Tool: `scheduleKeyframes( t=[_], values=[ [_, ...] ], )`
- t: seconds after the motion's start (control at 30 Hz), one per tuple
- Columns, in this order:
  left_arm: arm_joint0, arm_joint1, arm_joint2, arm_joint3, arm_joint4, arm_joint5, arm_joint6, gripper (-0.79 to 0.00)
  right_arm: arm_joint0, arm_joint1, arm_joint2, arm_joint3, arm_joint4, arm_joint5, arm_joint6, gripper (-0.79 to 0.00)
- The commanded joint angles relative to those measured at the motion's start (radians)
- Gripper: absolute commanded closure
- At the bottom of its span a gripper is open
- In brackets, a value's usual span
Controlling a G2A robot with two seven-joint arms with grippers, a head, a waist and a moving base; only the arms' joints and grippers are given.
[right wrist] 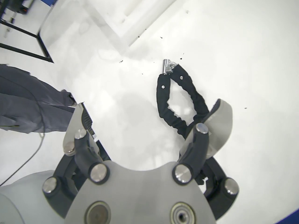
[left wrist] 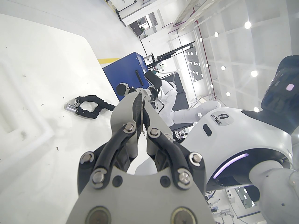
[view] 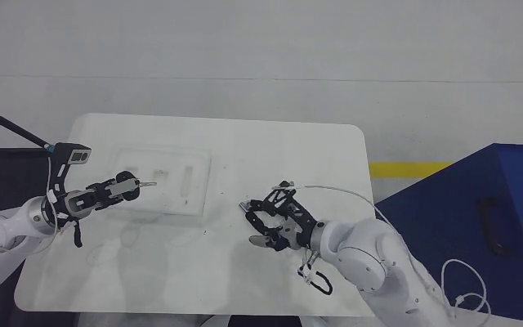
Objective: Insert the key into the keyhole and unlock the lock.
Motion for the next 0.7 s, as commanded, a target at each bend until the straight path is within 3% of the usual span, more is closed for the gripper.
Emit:
scheduleKeyframes(
  t=[0.0, 0.27, 0.57, 0.67],
  values=[
    [0.0, 0.0, 0.0, 0.0, 0.0, 0.0, 0.0, 0.0, 0.044, -0.01, -0.062, 0.008, -0.027, 0.015, 0.039, -0.785],
    [0.0, 0.0, 0.0, 0.0, 0.0, 0.0, 0.0, 0.0, 0.255, -0.068, -0.204, 0.158, 0.03, 0.144, 0.2, -0.785],
    [0.0, 0.0, 0.0, 0.0, 0.0, 0.0, 0.0, 0.0, 0.418, -0.124, -0.292, 0.332, 0.165, 0.177, 0.339, -0.785],
    [0.0, 0.0, 0.0, 0.0, 0.0, 0.0, 0.0, 0.0, 0.446, -0.131, -0.294, 0.345, 0.152, 0.201, 0.333, -0.785]
  ],
)
